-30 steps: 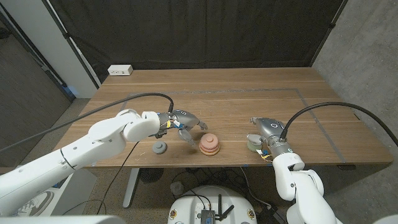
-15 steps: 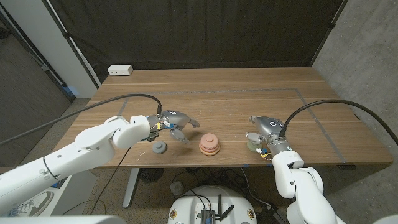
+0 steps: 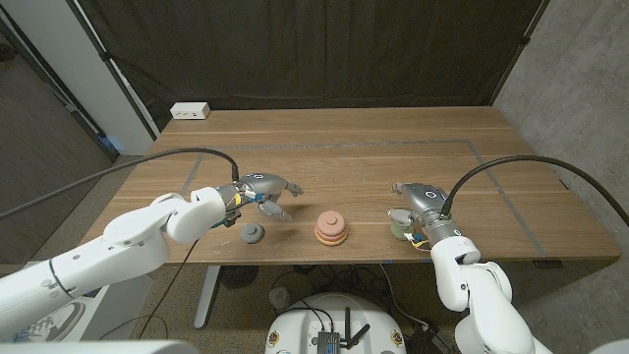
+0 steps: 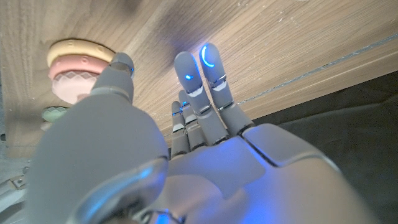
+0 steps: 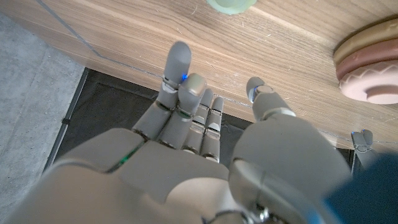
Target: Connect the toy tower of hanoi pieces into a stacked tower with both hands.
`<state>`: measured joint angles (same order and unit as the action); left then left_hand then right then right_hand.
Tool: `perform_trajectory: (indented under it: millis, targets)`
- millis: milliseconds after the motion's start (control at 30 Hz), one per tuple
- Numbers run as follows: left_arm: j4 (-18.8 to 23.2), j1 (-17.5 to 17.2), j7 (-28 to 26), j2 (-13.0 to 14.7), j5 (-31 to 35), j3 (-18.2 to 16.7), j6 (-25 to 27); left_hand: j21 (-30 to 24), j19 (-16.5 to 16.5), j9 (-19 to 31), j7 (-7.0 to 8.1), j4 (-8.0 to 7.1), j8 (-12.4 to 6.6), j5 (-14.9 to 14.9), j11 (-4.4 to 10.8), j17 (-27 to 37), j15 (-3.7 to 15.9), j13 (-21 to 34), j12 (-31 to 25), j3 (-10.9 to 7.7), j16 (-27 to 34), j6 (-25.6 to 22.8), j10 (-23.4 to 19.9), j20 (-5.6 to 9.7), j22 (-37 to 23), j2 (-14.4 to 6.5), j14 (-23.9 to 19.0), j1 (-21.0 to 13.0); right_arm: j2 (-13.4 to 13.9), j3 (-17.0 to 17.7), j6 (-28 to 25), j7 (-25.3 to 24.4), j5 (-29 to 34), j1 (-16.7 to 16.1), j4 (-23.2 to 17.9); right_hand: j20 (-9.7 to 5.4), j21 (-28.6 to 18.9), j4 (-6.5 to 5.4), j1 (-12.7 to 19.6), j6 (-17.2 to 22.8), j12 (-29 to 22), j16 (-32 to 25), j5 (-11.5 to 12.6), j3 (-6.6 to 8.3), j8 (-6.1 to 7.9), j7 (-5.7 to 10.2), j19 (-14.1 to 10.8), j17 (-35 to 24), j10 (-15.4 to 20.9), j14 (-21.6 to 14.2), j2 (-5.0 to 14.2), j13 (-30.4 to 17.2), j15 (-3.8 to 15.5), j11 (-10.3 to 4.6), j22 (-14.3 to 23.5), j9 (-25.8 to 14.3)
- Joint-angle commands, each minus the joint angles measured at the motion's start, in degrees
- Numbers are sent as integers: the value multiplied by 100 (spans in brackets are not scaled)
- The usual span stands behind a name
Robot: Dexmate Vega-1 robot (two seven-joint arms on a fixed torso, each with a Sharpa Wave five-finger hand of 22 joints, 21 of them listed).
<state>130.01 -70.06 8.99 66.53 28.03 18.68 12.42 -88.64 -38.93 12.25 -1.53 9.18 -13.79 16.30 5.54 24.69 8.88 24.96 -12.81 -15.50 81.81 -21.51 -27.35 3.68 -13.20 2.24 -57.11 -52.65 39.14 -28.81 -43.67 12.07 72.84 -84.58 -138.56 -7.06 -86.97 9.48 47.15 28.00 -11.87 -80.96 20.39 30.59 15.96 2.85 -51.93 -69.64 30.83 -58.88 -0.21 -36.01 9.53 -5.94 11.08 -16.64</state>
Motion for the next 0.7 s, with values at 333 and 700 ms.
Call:
perform_trajectory:
  millis: [333,700]
  targets:
    - [83,-1291,-1482,22,-409,-775,617,-74,-175,0,49,0,-97,6,68,14,371,-31,-60,-70,76,-312,-282,820,-73,-76,-165,-31,148,-36,74,-484,-593,216,144,-534,-11,3,-10,-191,33,-53,55,67,-75,-58,-51,-22,-8,-65,-34,-5,297,10,21,-43]
    - [116,-1576,-1813,-29,-251,-860,981,-85,-232,-2,48,19,-86,13,80,38,369,-51,-39,-93,112,-349,-319,825,-109,-78,-234,-76,313,-70,-61,-549,-721,286,120,-533,-7,2,-11,-177,31,-42,54,76,-67,-66,-44,-6,-12,-40,-44,-2,296,6,19,-58]
